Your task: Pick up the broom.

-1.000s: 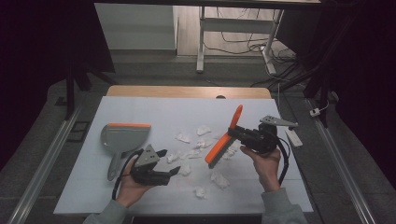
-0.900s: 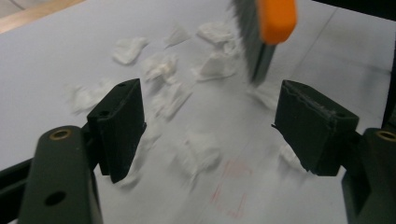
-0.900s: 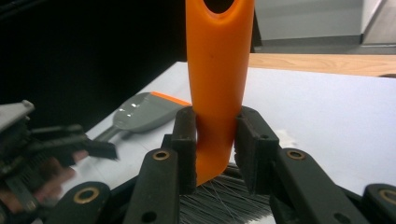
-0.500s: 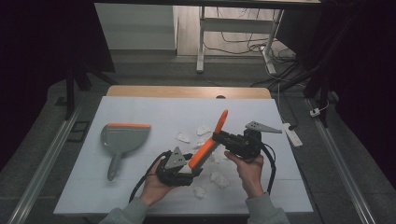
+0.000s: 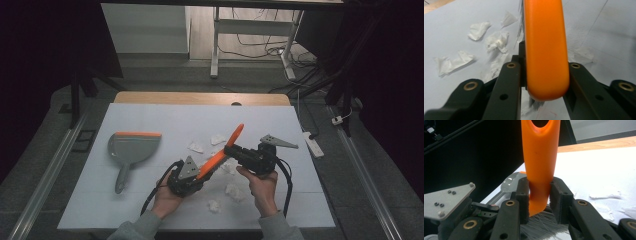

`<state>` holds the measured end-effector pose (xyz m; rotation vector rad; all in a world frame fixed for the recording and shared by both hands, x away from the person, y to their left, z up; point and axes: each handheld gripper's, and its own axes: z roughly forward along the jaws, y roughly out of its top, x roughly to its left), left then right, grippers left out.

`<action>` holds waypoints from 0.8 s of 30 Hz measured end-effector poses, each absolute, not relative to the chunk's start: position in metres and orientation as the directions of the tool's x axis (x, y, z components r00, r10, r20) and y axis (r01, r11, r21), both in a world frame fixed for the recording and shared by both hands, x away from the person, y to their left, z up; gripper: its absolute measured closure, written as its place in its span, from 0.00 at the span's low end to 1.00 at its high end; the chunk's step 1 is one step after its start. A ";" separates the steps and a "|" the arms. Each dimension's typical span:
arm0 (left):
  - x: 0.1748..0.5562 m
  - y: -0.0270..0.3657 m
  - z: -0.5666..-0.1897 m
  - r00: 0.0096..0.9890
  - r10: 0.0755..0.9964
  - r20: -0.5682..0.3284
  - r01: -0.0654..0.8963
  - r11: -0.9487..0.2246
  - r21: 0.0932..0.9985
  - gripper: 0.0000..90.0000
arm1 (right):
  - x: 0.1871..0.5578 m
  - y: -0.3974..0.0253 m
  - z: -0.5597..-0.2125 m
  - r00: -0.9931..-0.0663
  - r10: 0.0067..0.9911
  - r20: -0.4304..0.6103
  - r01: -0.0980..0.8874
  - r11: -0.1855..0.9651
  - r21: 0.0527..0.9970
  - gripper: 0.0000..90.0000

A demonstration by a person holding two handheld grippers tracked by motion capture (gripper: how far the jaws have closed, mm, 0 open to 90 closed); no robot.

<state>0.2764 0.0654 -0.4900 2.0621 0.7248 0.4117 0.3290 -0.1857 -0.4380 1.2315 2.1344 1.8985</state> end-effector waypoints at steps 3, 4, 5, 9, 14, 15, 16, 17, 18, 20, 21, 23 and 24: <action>0.276 0.067 -0.489 0.770 0.638 0.024 0.340 -0.441 0.831 0.85 | 0.329 -0.186 -0.438 -0.684 0.558 0.469 0.530 -0.061 0.846 0.78; 0.276 0.068 -0.489 0.767 0.641 0.028 0.340 -0.443 0.830 0.86 | 0.329 -0.185 -0.440 -0.680 0.558 0.475 0.534 -0.066 0.843 0.78; 0.277 0.070 -0.488 0.769 0.639 0.025 0.347 -0.450 0.823 0.86 | 0.329 -0.184 -0.440 -0.680 0.562 0.472 0.533 -0.064 0.844 0.78; 0.280 0.076 -0.485 0.774 0.632 0.013 0.363 -0.462 0.809 0.87 | 0.329 -0.181 -0.440 -0.679 0.583 0.447 0.533 -0.028 0.846 0.76; 0.282 0.092 -0.479 0.766 0.642 -0.008 0.378 -0.442 0.814 0.87 | 0.327 -0.182 -0.436 -0.702 0.610 0.368 0.501 0.056 0.863 0.56; 0.282 0.095 -0.477 0.768 0.641 -0.006 0.379 -0.446 0.810 0.87 | 0.325 -0.184 -0.434 -0.713 0.612 0.342 0.484 0.077 0.872 0.54; 0.282 0.098 -0.476 0.775 0.631 -0.016 0.388 -0.456 0.801 0.87 | 0.323 -0.186 -0.433 -0.735 0.604 0.308 0.458 0.108 0.883 0.51; 0.281 0.100 -0.474 0.778 0.629 0.007 0.381 -0.480 0.790 0.87 | 0.321 -0.187 -0.430 -0.749 0.602 0.277 0.439 0.137 0.888 0.50; 0.280 0.102 -0.472 0.779 0.626 0.037 0.373 -0.510 0.775 0.87 | 0.319 -0.189 -0.428 -0.767 0.591 0.249 0.420 0.170 0.891 0.48; 0.278 0.104 -0.468 0.793 0.607 0.053 0.371 -0.551 0.748 0.87 | 0.313 -0.192 -0.424 -0.793 0.581 0.180 0.377 0.238 0.895 0.46; 0.278 0.104 -0.467 0.798 0.600 0.058 0.372 -0.566 0.736 0.87 | 0.311 -0.193 -0.422 -0.805 0.574 0.151 0.357 0.265 0.896 0.45; 0.277 0.104 -0.465 0.811 0.582 0.060 0.374 -0.595 0.711 0.87 | 0.307 -0.195 -0.420 -0.826 0.553 0.109 0.328 0.314 0.891 0.43; 0.277 0.103 -0.464 0.820 0.569 0.063 0.374 -0.616 0.694 0.87 | 0.305 -0.195 -0.419 -0.835 0.544 0.086 0.313 0.339 0.887 0.42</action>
